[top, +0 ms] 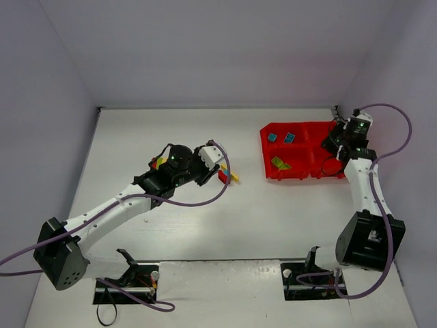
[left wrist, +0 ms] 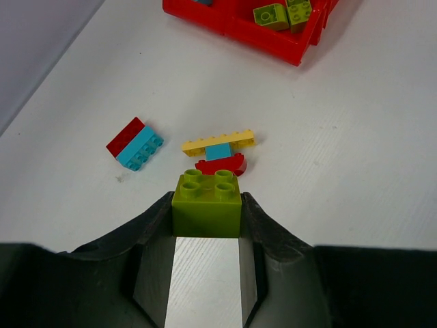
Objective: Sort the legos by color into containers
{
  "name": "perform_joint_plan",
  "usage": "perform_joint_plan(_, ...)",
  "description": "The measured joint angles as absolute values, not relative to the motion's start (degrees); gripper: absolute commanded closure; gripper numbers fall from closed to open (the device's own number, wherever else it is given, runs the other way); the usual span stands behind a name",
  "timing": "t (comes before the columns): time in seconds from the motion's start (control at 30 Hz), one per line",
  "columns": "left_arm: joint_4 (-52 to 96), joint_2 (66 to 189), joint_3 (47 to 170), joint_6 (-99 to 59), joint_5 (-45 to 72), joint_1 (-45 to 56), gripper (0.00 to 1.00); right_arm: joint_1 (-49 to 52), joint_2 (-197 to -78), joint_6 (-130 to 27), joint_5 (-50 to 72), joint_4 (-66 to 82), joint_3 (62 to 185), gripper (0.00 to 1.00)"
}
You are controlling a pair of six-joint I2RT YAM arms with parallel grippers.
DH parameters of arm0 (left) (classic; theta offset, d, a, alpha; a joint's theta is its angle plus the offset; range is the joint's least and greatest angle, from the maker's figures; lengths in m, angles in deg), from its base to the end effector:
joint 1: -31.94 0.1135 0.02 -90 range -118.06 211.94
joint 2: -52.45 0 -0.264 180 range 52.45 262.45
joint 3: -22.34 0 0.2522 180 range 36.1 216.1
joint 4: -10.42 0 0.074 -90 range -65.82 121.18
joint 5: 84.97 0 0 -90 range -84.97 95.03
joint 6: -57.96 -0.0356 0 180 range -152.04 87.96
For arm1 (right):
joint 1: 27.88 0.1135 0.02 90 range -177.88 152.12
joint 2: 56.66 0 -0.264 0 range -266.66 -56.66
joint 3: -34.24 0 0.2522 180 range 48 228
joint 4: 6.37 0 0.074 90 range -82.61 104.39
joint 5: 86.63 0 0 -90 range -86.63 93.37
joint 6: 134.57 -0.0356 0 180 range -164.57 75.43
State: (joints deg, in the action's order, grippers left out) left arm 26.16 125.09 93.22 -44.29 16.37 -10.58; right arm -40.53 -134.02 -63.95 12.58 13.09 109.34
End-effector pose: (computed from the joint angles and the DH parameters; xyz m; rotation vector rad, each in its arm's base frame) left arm 0.2143 -0.2060 0.3250 0.9977 1.6250 -0.5464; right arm 0.3092 -0.0636 0.3208 0.4354 1.9028 0.2343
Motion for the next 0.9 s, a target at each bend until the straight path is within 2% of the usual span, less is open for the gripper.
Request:
perform_joint_plan(0.13,26.51,125.09,93.22,-43.9,16.28,-10.58,0.95,-43.06,-139.9,-63.73,7.09,13.17,112.62,0.96)
perform_joint_plan(0.2,26.53,125.09,93.22,-43.9,16.24,-10.58,0.95,-43.37,-143.35,-63.53,5.63,12.93,114.09,0.91)
perform_joint_plan(0.33,26.59,125.09,93.22,-43.9,16.1,-10.58,0.95,-43.91,-149.61,-63.25,3.99,12.71,116.16,0.67)
perform_joint_plan(0.37,26.64,125.09,93.22,-43.9,16.13,-10.58,0.95,-43.98,-150.98,-63.12,3.82,12.76,116.4,0.58)
perform_joint_plan(0.43,26.7,125.09,93.22,-43.9,16.15,-10.58,0.95,-44.04,-152.91,-62.92,3.68,12.78,116.49,0.51)
perform_joint_plan(0.47,26.72,125.09,93.22,-43.9,16.28,-10.58,0.95,-44.04,-153.56,-62.81,3.68,12.78,116.56,0.45)
perform_joint_plan(0.57,26.83,125.09,93.22,-43.9,17.04,-10.58,0.94,-44.04,-154.44,-62.46,3.84,12.8,116.67,0.37)
perform_joint_plan(0.77,26.86,124.24,93.22,-43.96,18.77,-10.58,0.9,-43.7,-153.72,-62.33,8.01,12.65,116.58,0.35)
perform_joint_plan(0.9,26.7,123.21,93.18,-44.84,20.28,-10.58,0.89,-40.31,-147.49,-61.81,14.61,12.08,114.09,0.36)
